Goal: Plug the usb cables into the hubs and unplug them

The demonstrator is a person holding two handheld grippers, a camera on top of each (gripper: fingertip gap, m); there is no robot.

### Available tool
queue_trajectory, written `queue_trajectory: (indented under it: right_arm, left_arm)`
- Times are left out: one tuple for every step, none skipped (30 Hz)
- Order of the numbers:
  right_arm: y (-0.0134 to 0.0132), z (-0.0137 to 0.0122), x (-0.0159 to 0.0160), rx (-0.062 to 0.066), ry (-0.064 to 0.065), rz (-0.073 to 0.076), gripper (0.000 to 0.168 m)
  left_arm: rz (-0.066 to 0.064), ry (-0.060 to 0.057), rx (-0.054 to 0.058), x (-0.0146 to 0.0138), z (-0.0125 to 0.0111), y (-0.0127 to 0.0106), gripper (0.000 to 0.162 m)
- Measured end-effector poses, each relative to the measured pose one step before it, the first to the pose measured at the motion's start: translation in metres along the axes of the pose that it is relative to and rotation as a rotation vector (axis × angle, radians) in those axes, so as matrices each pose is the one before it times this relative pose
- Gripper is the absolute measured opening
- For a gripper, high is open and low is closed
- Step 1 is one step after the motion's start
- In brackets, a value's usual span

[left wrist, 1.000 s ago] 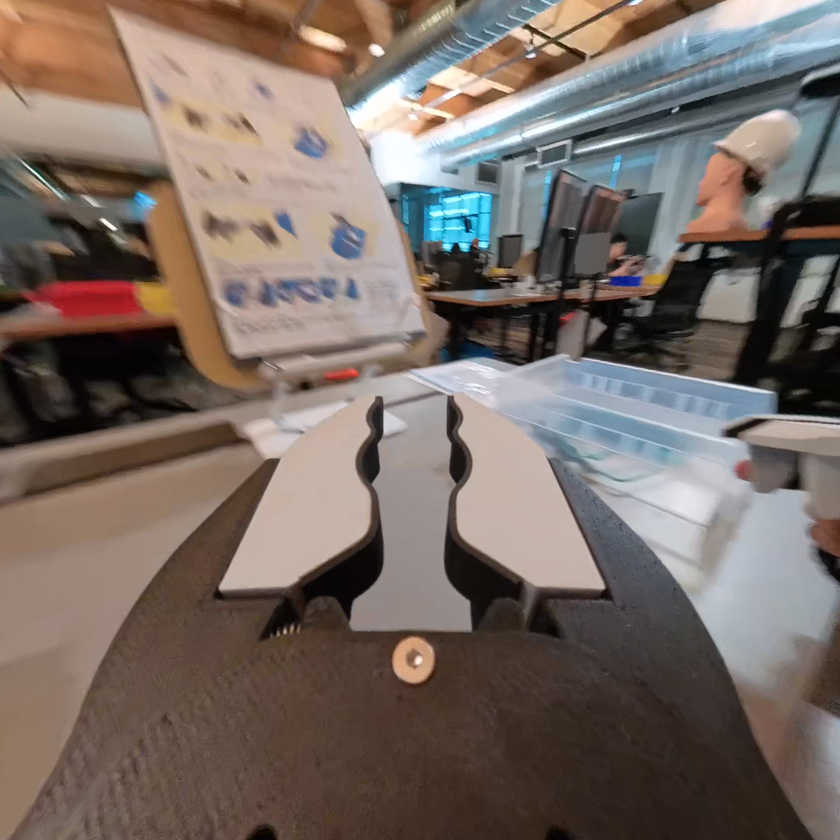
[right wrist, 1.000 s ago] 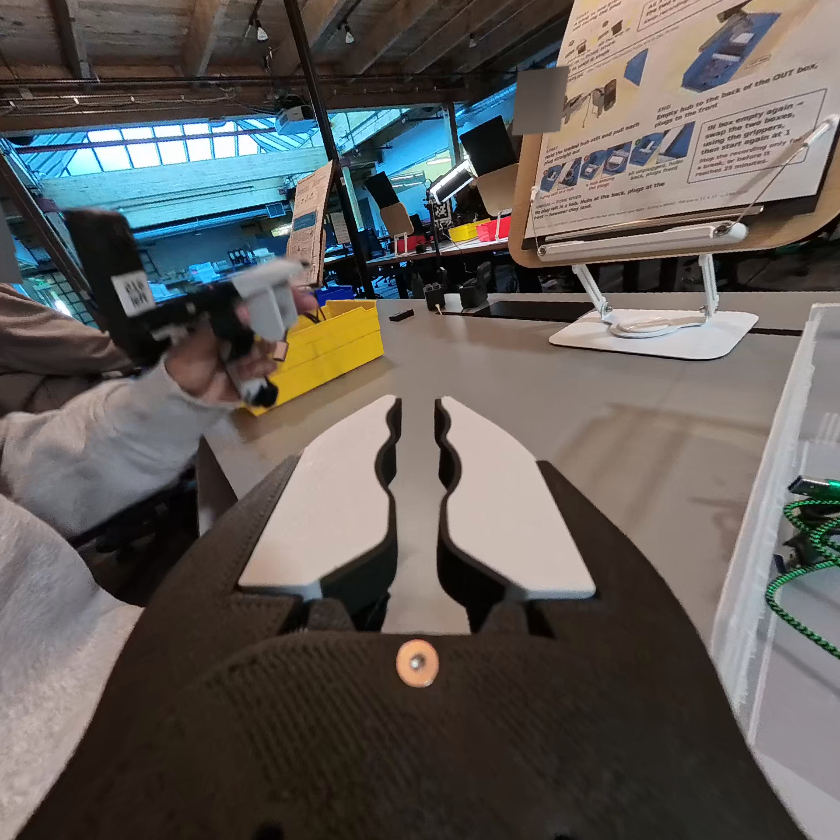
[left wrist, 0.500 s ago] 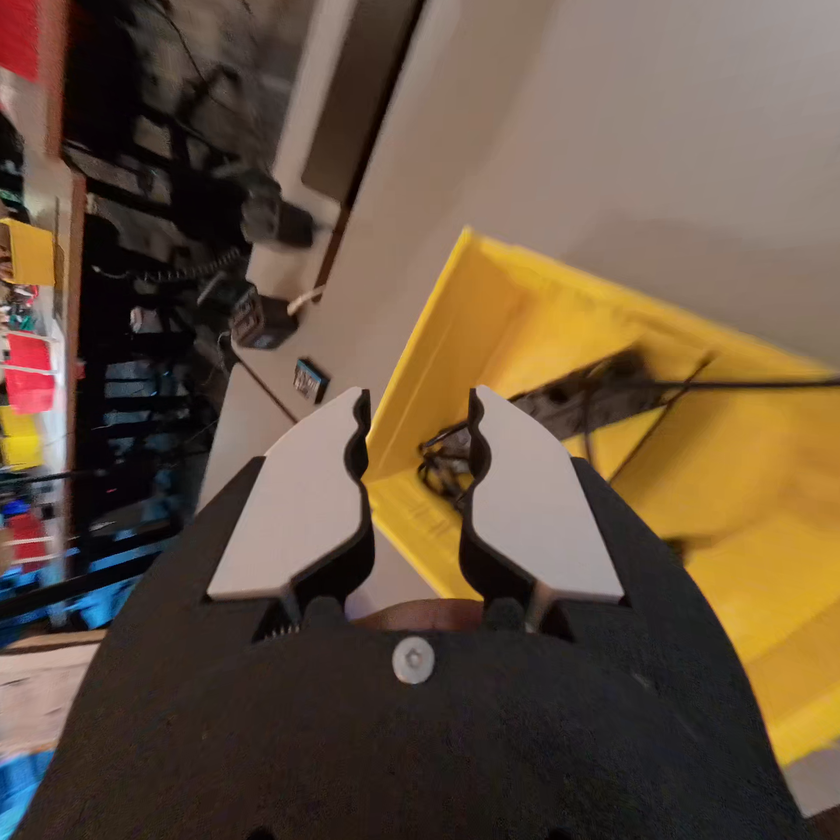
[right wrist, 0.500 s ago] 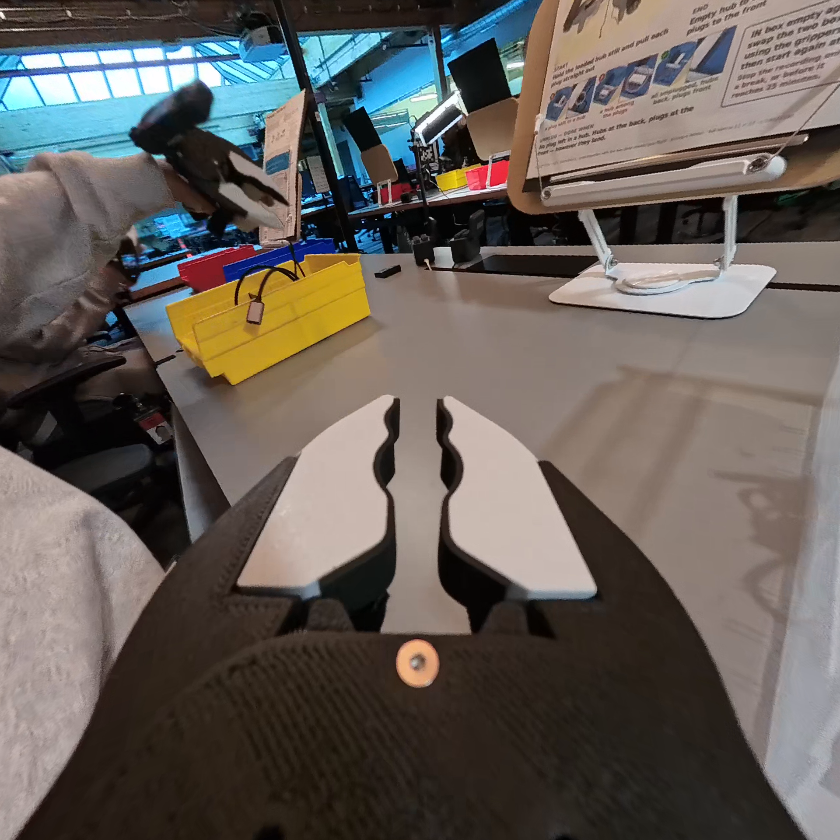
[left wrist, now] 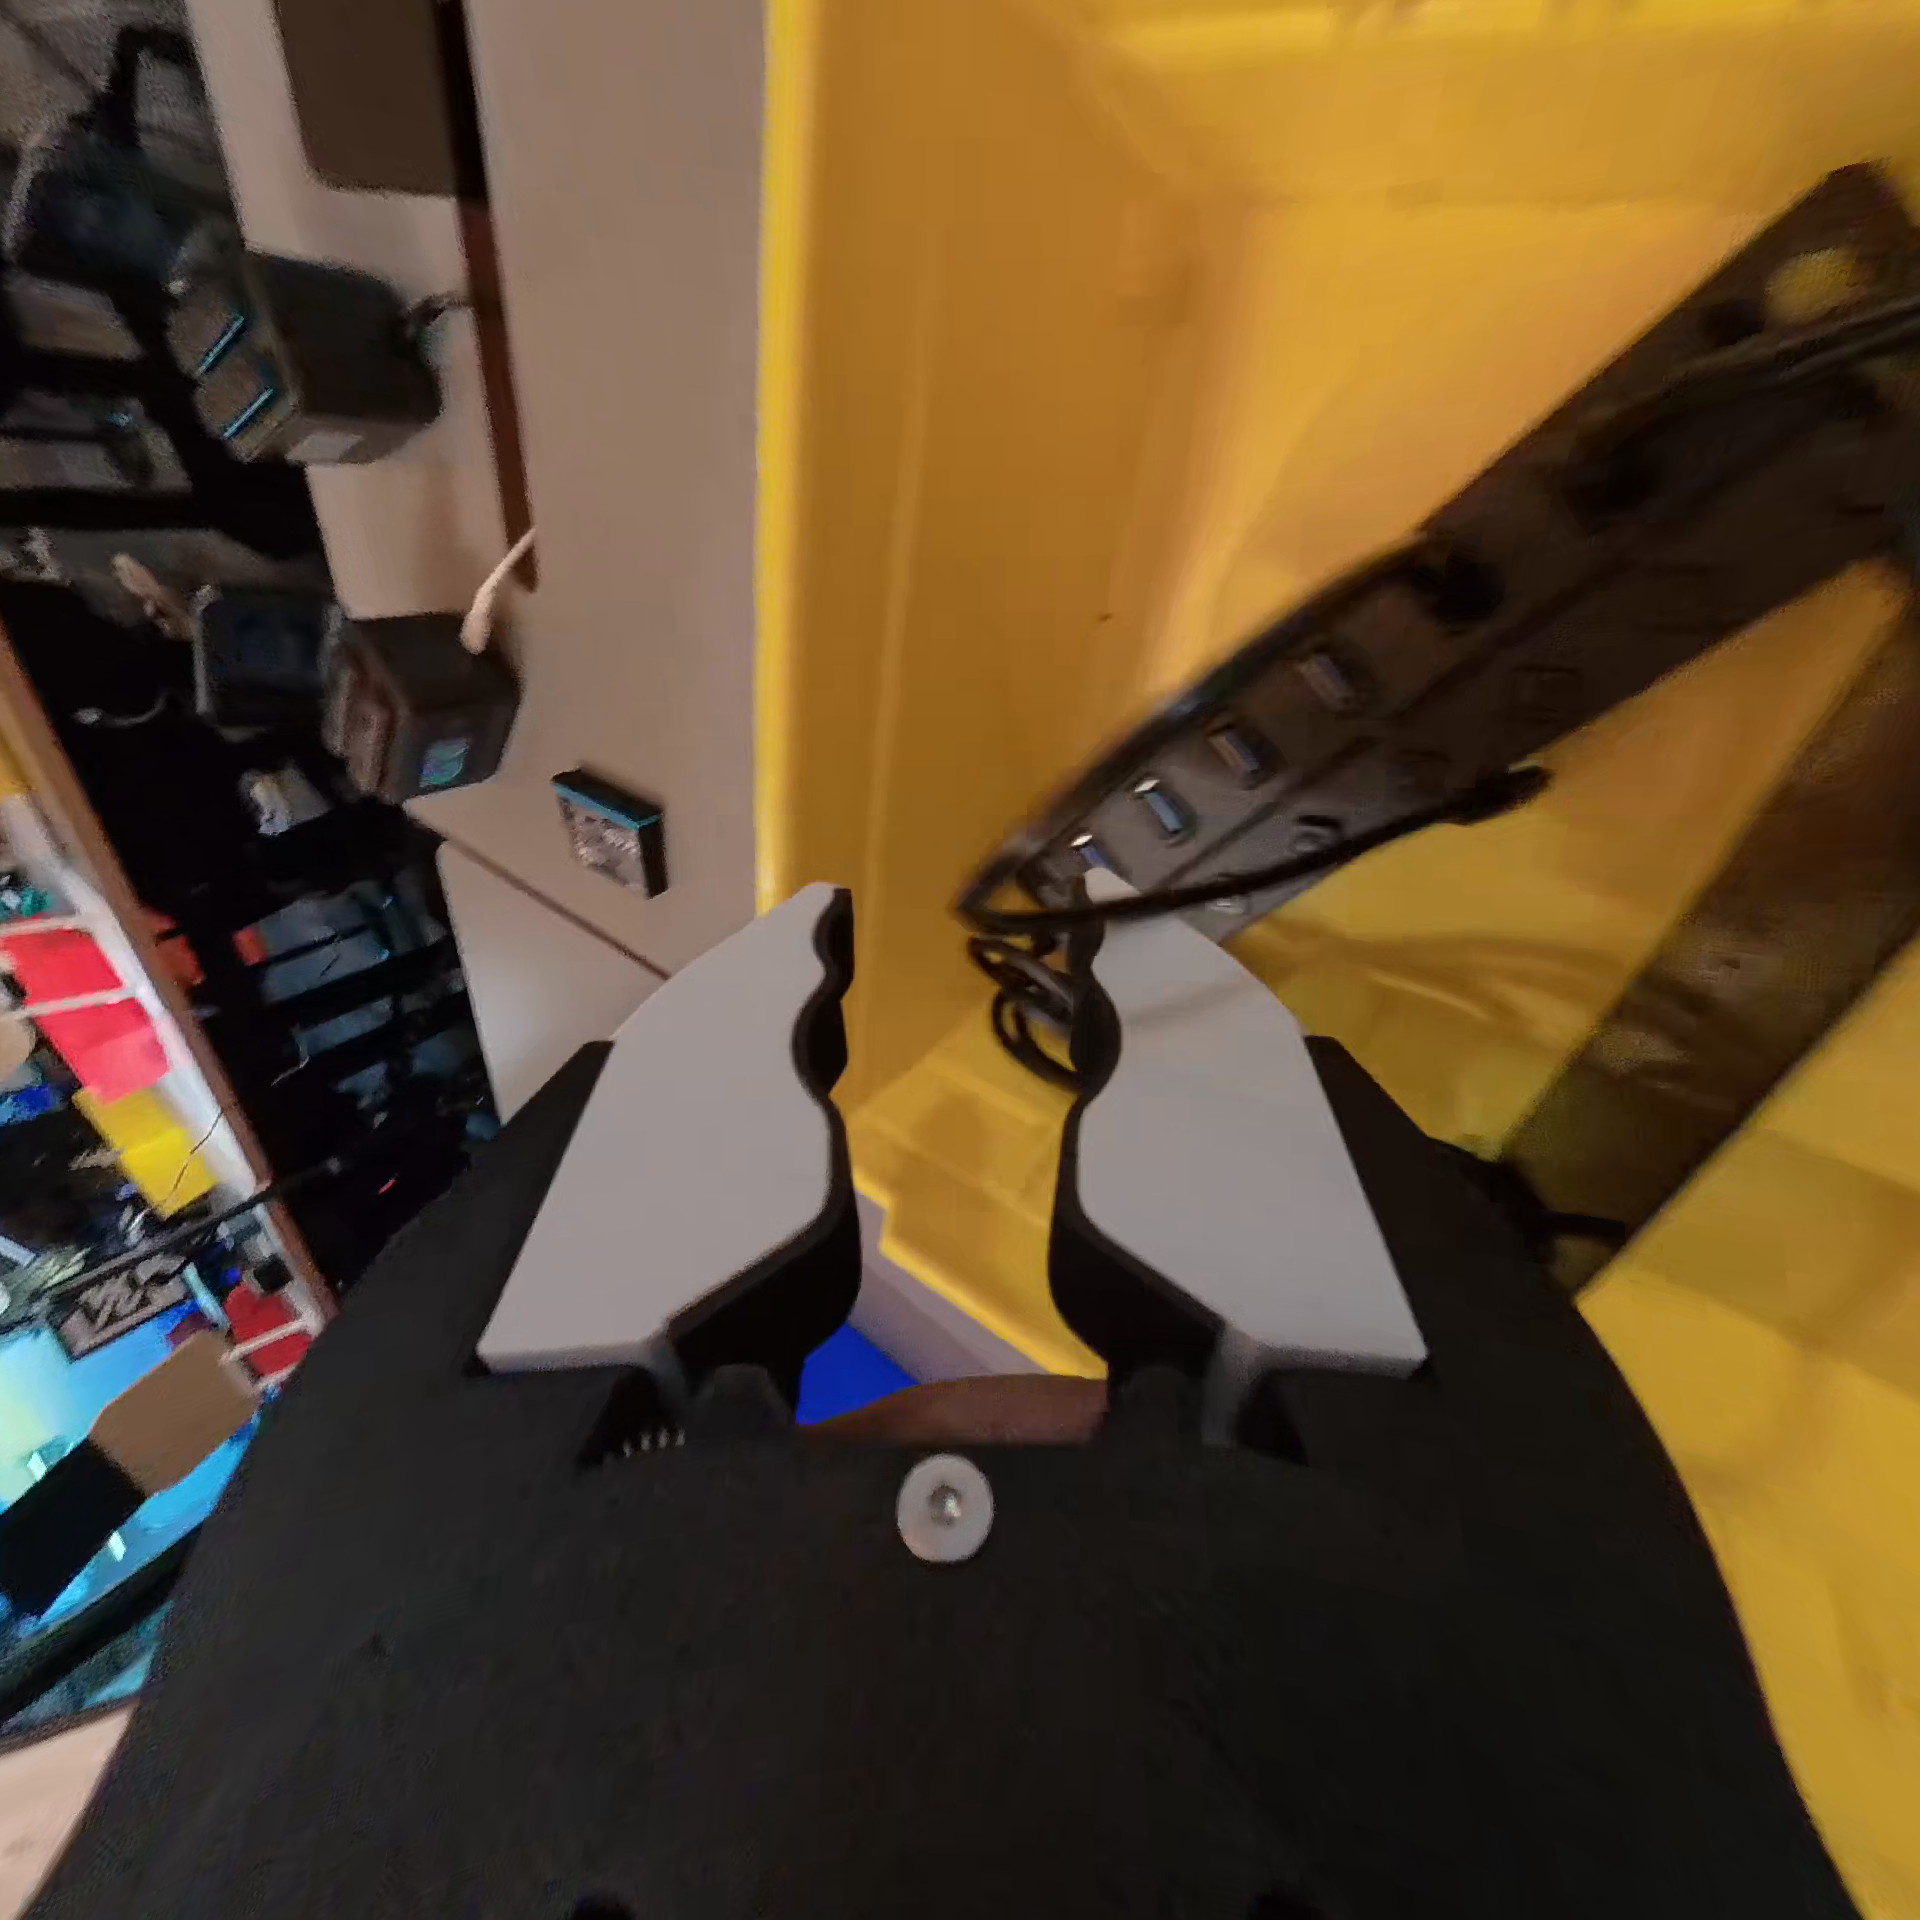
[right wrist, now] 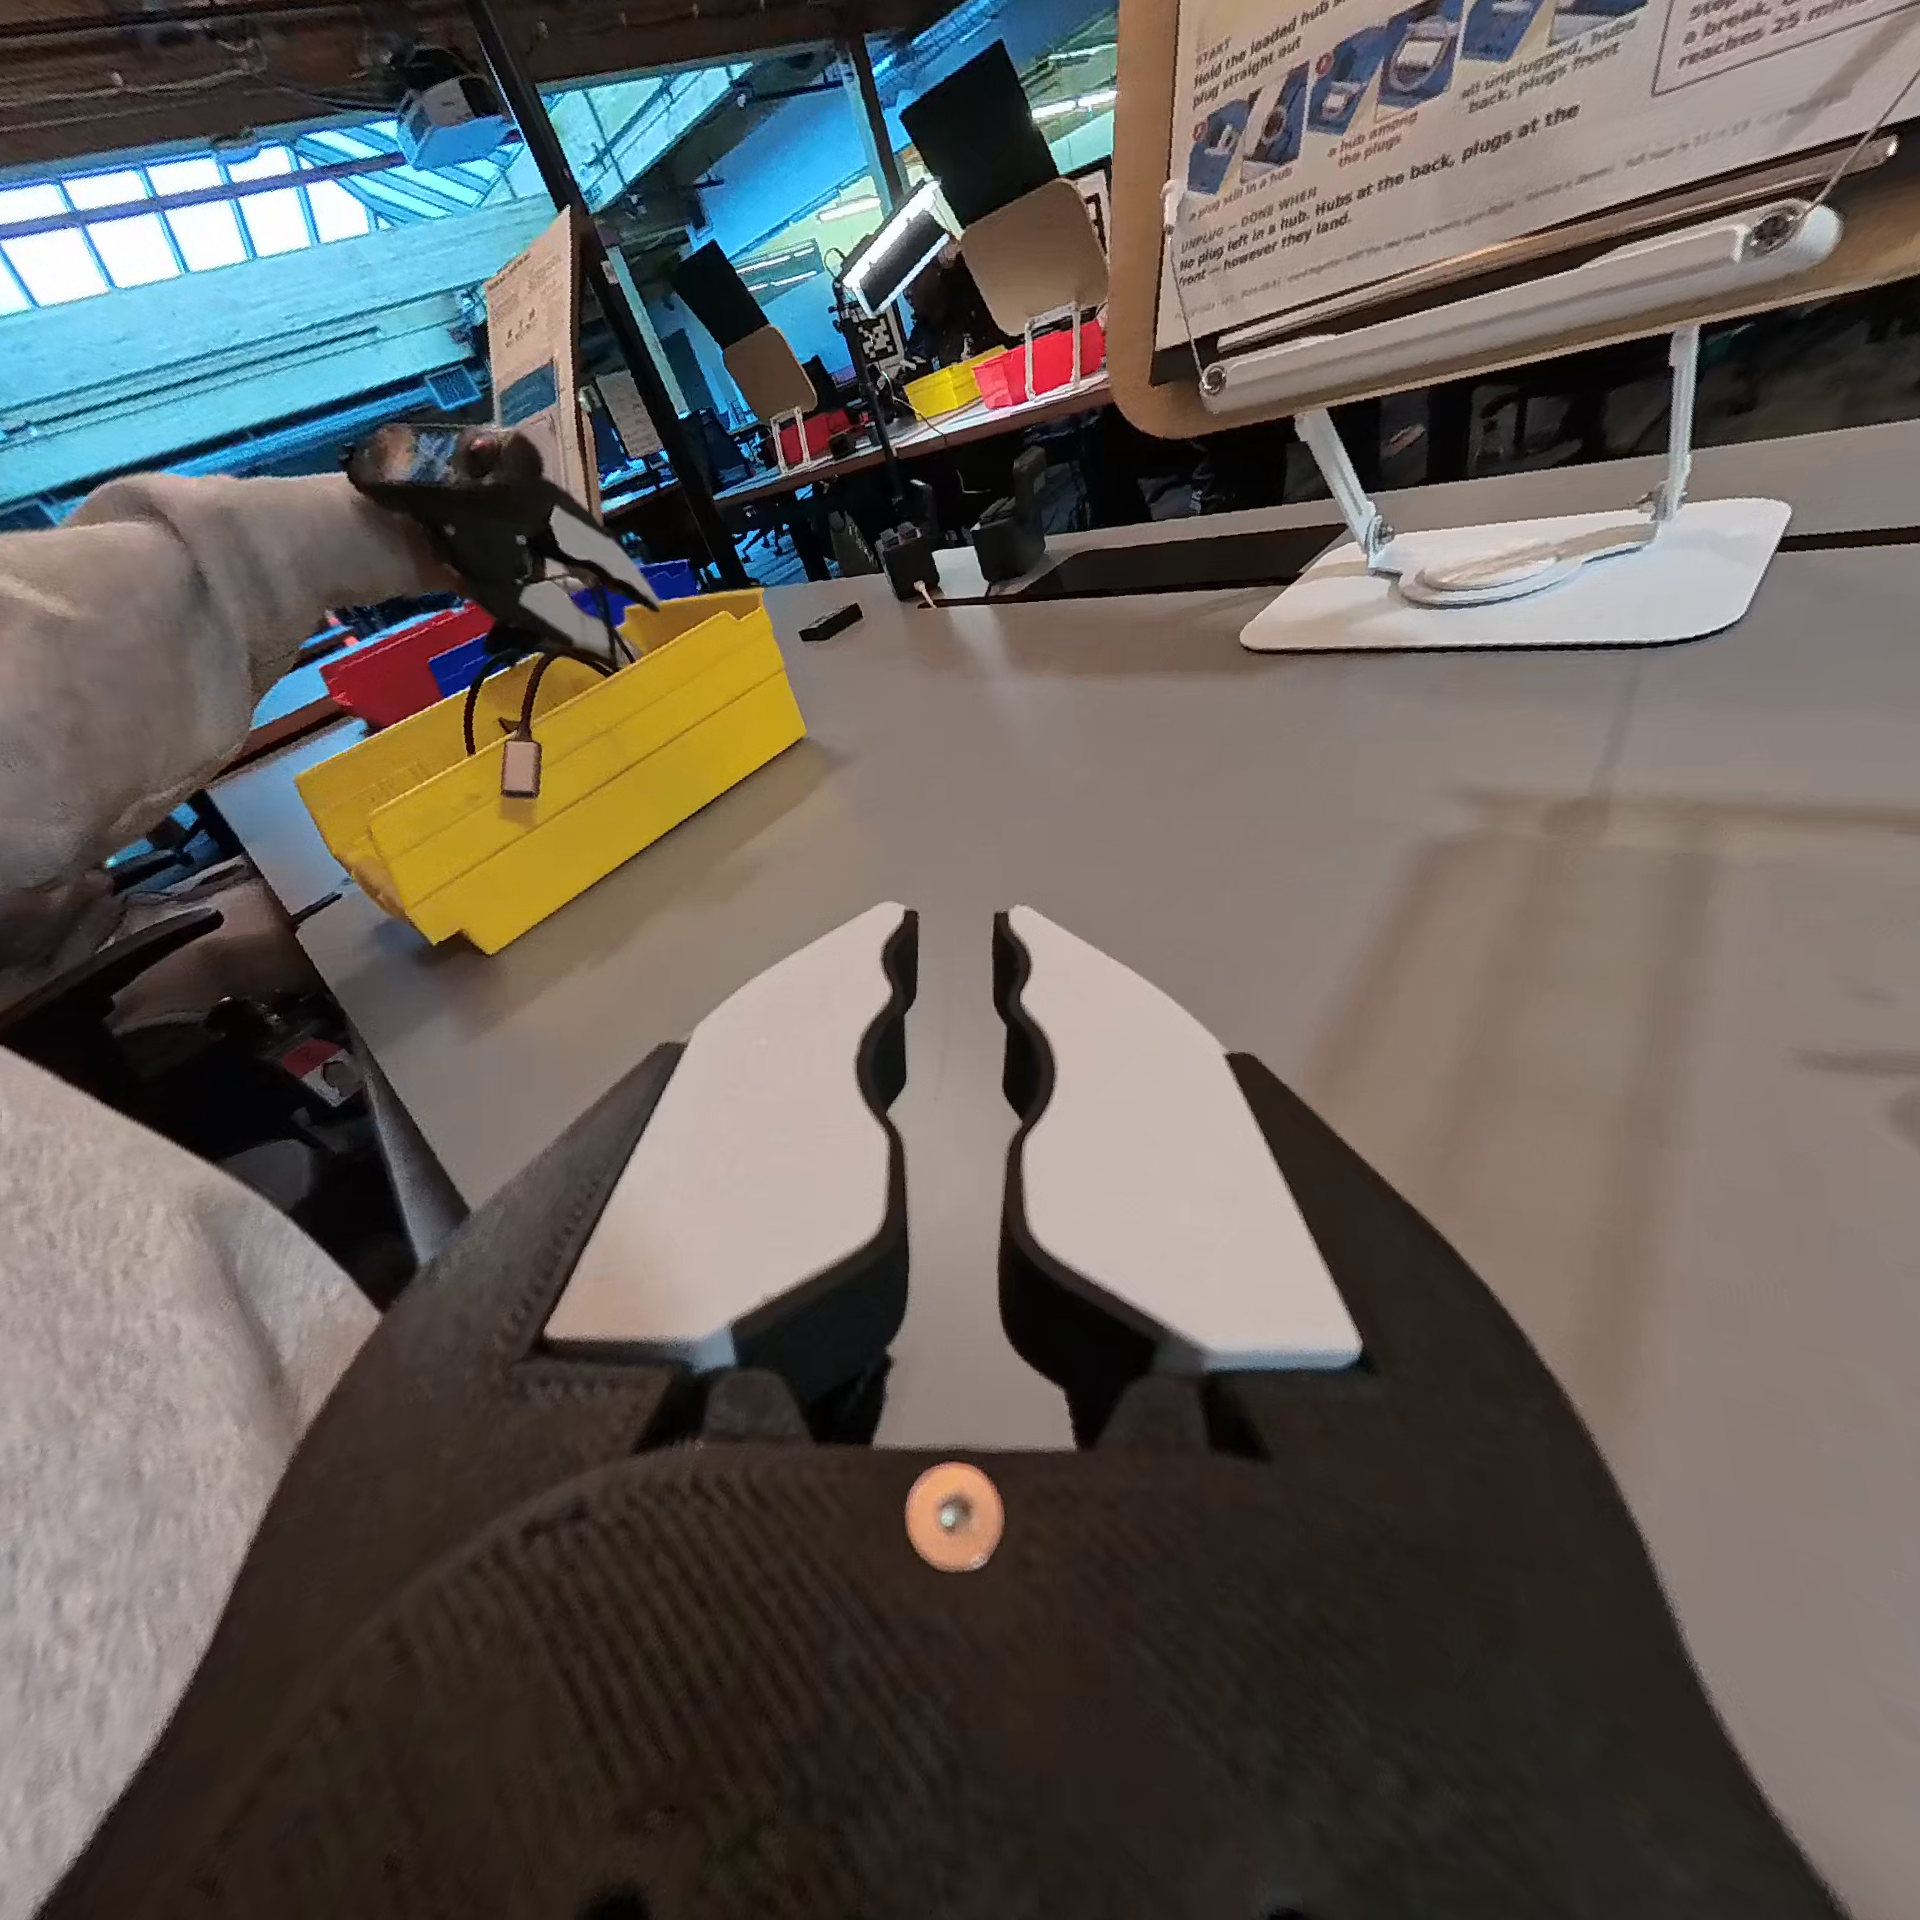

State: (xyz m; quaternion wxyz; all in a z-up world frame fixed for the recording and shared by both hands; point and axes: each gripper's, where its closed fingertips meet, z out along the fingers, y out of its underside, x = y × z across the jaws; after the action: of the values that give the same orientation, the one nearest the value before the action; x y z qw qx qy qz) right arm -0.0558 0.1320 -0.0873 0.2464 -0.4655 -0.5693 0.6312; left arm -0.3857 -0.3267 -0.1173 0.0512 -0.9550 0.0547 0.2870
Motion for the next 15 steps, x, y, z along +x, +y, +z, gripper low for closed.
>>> queue_trajectory:
  right_arm:
    - [-0.00186,0.00349,0.00114,-0.0004,-0.0005,0.0027,0.014]
    - [-0.0016,0.00375,0.00081,-0.0014,-0.0032,0.004,0.014]
    - [-0.00151,0.00415,0.00016,-0.0014,-0.007,0.005,0.014]
    - [-0.0013,0.00424,-0.00046,-0.0009,-0.0101,0.0051,0.014]
    - [-0.0013,0.00419,-0.00106,0.0004,-0.0118,0.0039,0.014]
    - [-0.0011,0.00402,-0.00145,0.0013,-0.012,0.0021,0.014]
    - [-0.00081,0.00371,-0.00191,0.0004,-0.0115,-0.0002,0.014]
    - [-0.00064,0.00295,-0.00225,-0.0017,-0.0097,-0.0028,0.014]
    - [-0.00015,0.00206,-0.00248,-0.004,-0.0083,-0.0062,0.014]
    - [0.00016,0.00109,-0.00269,-0.0077,-0.0071,-0.01,0.014]
    - [0.0006,0.00001,-0.00211,-0.0116,-0.0042,-0.0137,0.014]
    - [0.00038,-0.00071,-0.00117,-0.0121,0.0001,-0.0158,0.014]
    - [-0.00001,-0.00148,-0.00011,-0.0091,0.004,-0.0154,0.013]
    - [-0.00058,-0.00185,0.00073,-0.0056,0.0054,-0.0116,0.013]
    - [-0.0011,-0.00196,0.0013,-0.001,0.0044,-0.0059,0.013]
  left_arm:
    - [0.0144,0.0246,0.0046,0.00825,-0.00181,-0.00222,0.047]
    - [0.0196,0.0287,-0.0127,0.00839,-0.00006,0.0,0.047]
    - [0.021,0.0324,-0.0246,0.00835,0.00184,0.00145,0.047]
    - [0.0169,0.0343,-0.0238,0.00769,0.00307,0.00107,0.047]
    - [0.0175,0.0232,-0.0202,0.00515,0.00412,0.00018,0.047]
    - [0.0284,0.0077,-0.0189,0.00239,0.0044,-0.00002,0.046]
    - [0.0452,-0.0039,-0.0269,0.00043,0.00459,0.00087,0.045]
    - [0.0707,-0.0155,-0.0492,-0.00128,0.00444,0.00391,0.045]
    - [0.082,-0.0095,-0.0535,-0.00047,0.00437,0.00473,0.046]
    - [0.0506,0.0161,-0.0208,0.00195,0.00359,0.00078,0.049]
    - [0.0117,0.034,0.0099,0.0026,0.00199,-0.00355,0.053]
    - [0.0105,0.0285,-0.0039,0.00128,0.00163,-0.00163,0.063]
    - [0.0175,0.0291,-0.0151,0.0017,0.00121,-0.00017,0.073]
    - [0.0139,0.0326,-0.0122,0.00215,0.00136,-0.00127,0.077]
    - [0.0152,0.0414,-0.0108,0.00403,0.00212,-0.00192,0.08]
